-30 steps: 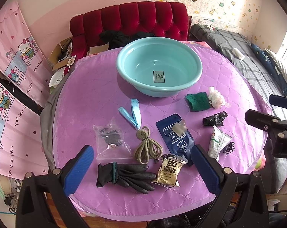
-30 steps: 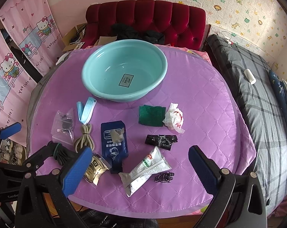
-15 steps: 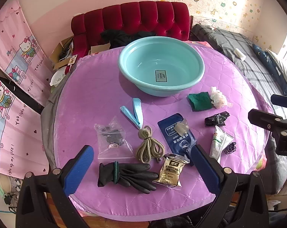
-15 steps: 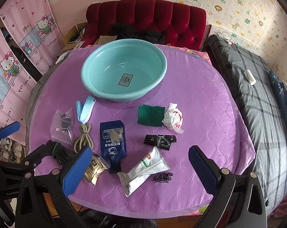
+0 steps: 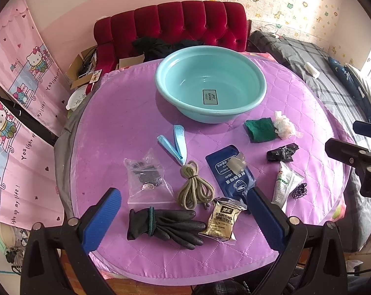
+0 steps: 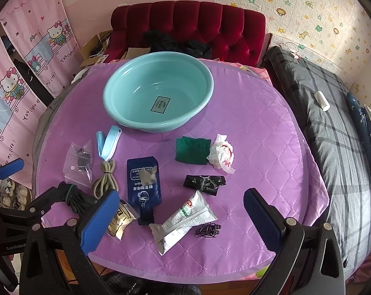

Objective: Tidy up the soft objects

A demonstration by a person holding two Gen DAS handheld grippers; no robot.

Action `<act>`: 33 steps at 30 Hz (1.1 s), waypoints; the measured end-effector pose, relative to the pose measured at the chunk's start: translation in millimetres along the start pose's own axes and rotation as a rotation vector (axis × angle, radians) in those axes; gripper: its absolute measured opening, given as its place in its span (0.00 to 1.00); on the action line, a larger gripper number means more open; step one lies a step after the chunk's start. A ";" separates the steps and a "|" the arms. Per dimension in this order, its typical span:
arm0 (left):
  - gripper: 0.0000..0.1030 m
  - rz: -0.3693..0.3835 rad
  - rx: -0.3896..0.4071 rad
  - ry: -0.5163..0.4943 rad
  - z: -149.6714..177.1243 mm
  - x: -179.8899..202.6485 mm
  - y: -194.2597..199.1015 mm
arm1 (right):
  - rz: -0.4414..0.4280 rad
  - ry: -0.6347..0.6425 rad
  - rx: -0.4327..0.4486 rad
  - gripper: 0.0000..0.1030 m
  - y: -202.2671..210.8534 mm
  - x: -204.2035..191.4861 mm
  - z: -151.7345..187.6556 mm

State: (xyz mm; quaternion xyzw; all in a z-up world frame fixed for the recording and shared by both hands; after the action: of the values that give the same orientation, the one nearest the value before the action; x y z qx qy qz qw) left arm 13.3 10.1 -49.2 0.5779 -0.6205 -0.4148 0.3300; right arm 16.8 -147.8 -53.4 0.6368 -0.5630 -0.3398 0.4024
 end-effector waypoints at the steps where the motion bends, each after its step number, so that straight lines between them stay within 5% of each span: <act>1: 1.00 0.001 0.000 0.000 0.0 0.2 -0.1 | 0.001 0.000 0.001 1.00 0.3 0.3 0.2; 23: 1.00 0.007 0.044 0.035 7.7 -1.2 3.4 | -0.017 -0.005 0.007 1.00 -4.8 5.2 6.0; 33: 1.00 -0.031 -0.030 0.068 36.6 -17.2 -30.7 | 0.033 -0.001 -0.065 1.00 -41.4 41.3 33.1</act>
State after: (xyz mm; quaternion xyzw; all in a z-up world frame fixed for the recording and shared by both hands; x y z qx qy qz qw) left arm -3.6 32.4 -91.5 0.5963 -0.5934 -0.4094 0.3531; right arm 11.4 -191.3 -104.3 0.6138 -0.5623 -0.3515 0.4284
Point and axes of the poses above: each gripper's, at about its wrist camera, not at the fingertips, and y roughly against the way its jaws point, x to its right, z to its underside, the point moved 4 cm from there along -y, roughly the way its jaws point, and after that the axes turned 2 degrees about -y, right-handed, at the moved point
